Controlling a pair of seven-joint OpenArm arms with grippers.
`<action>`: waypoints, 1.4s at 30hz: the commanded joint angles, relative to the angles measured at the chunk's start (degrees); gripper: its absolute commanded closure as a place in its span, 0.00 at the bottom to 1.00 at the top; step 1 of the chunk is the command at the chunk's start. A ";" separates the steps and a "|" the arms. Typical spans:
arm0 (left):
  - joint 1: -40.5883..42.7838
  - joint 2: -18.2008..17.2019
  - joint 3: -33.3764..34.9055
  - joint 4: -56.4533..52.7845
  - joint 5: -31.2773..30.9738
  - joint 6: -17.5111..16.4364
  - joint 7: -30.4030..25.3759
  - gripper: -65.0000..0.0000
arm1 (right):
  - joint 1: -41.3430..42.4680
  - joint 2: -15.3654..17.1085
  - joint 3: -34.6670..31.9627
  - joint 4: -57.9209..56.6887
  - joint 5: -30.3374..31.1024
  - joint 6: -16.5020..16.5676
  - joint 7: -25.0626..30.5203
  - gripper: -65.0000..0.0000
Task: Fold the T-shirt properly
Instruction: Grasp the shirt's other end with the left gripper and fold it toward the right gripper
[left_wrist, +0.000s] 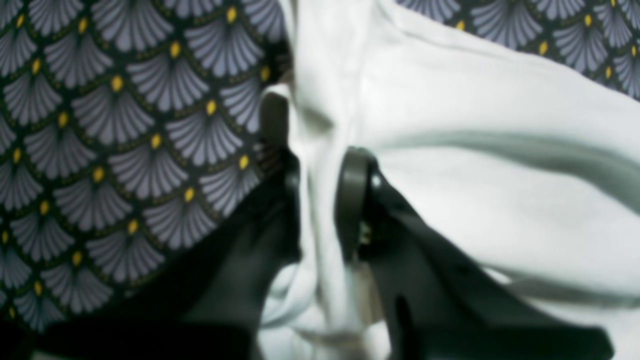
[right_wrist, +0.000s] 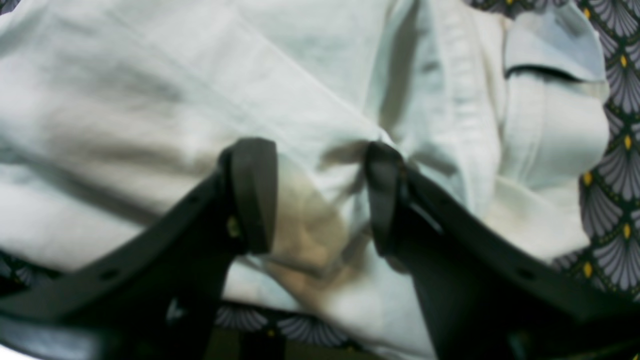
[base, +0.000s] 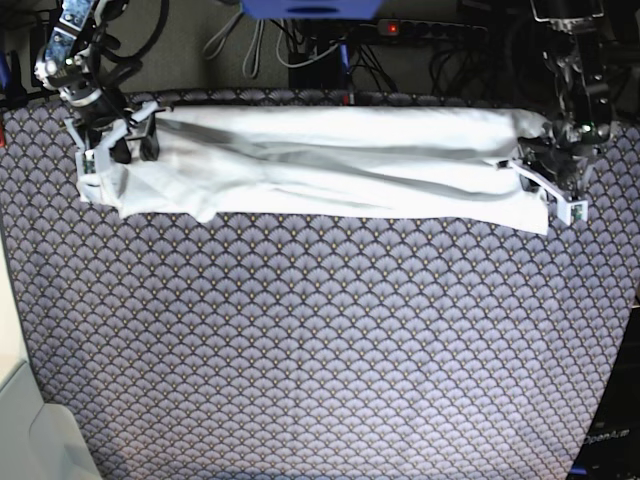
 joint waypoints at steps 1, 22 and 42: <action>0.50 -0.54 -0.27 2.39 0.83 0.36 1.83 1.00 | 0.03 0.43 0.07 0.76 0.47 0.01 0.72 0.54; 1.82 11.24 9.67 26.65 1.09 0.45 14.93 1.00 | 0.03 0.43 0.07 0.76 0.47 0.01 0.72 0.54; -0.64 22.40 24.44 24.10 1.35 0.54 14.75 1.00 | -0.23 0.52 0.07 0.76 0.38 0.01 0.72 0.54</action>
